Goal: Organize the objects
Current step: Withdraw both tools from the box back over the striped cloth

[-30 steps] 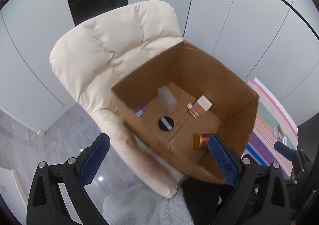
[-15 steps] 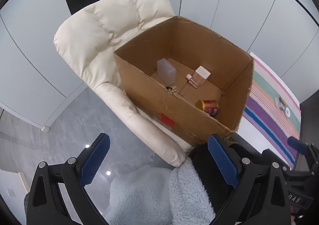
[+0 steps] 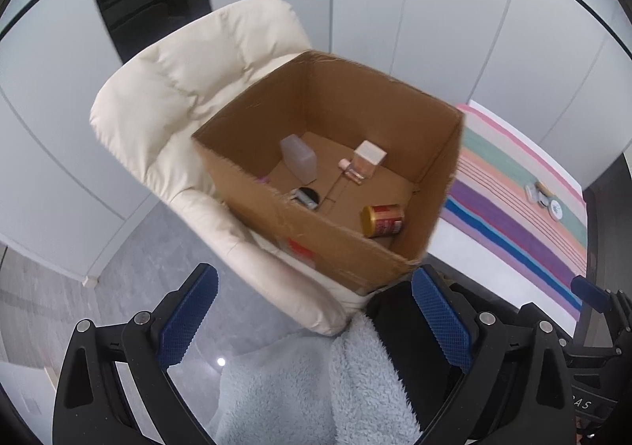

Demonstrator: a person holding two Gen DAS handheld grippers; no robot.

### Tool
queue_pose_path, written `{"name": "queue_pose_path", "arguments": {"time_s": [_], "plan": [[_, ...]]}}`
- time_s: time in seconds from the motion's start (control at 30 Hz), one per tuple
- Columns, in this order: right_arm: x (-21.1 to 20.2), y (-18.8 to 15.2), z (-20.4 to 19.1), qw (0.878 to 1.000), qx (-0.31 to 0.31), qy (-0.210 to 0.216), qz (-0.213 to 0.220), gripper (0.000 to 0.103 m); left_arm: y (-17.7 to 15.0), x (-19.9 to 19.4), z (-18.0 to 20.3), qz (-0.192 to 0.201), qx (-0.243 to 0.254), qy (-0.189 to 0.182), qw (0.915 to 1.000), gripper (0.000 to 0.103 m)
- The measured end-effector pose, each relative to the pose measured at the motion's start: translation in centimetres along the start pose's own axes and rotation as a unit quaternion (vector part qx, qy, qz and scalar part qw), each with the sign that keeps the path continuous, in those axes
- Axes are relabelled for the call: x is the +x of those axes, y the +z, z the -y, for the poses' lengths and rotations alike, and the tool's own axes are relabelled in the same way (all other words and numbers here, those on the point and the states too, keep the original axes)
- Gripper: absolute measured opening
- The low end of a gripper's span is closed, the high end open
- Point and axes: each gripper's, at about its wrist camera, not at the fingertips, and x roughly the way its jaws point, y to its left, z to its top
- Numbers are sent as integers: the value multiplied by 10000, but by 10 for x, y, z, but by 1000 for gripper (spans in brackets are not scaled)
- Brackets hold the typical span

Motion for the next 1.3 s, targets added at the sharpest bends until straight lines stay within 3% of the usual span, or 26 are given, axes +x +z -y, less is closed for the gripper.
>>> {"name": "queue_pose_path", "arguments": {"time_s": [0.5, 0.97, 1.13, 1.3], "plan": [[-34, -43, 109, 9899, 1235, -692, 122, 100, 0, 2, 124, -5, 1145, -622, 9915, 99], [-57, -113, 221, 9557, 2526, -1508, -4, 100, 4, -3, 262, -48, 2034, -1495, 9676, 100], [-47, -117, 254, 9463, 2720, -1749, -36, 100, 11, 15, 311, -320, 2251, -1877, 9556, 100], [-18, -105, 295, 9411, 2864, -1792, -139, 100, 23, 61, 357, -450, 2489, -1654, 9532, 100]]}}
